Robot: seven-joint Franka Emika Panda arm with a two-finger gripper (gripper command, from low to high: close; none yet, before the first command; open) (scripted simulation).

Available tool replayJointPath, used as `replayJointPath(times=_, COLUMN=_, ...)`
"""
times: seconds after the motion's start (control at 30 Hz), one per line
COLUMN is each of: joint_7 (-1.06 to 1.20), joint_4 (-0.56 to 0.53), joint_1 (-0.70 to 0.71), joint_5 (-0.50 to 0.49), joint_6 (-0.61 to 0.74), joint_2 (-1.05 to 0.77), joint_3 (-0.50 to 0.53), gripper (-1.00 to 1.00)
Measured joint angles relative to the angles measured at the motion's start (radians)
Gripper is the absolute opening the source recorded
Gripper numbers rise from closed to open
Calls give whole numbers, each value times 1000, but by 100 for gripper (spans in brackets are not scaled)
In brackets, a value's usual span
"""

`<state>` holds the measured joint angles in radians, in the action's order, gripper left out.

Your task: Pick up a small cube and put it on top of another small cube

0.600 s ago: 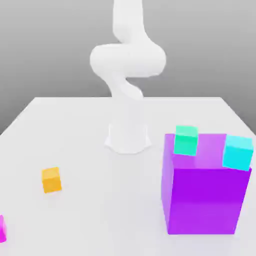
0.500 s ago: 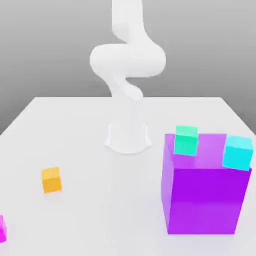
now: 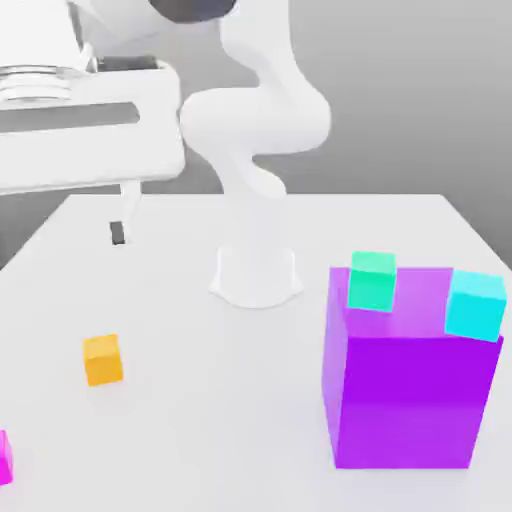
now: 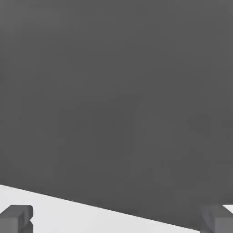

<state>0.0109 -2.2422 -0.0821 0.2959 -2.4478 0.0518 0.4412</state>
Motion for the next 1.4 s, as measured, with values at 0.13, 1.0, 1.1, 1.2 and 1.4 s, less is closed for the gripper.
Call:
replayJointPath(times=0.13, joint_7=164, joint_4=12, joint_1=59, joint_5=69, joint_6=-26, joint_2=-148, joint_3=11, gripper=0)
replayJointPath(times=1.0, joint_7=511, joint_4=38, joint_1=248, joint_5=94, joint_6=-148, joint_2=-519, joint_3=-11, gripper=-100)
replayJointPath(times=1.1, joint_7=460, joint_4=26, joint_1=158, joint_5=62, joint_6=-65, joint_2=-430, joint_3=-51, gripper=-100)
replayJointPath(times=1.2, joint_7=411, joint_4=15, joint_1=72, joint_5=30, joint_6=6, joint_2=-349, joint_3=-101, gripper=-100)
replayJointPath(times=1.4, joint_7=295, joint_4=-14, joint_1=-89, joint_5=-59, joint_6=135, joint_2=-176, joint_3=-214, gripper=-100)
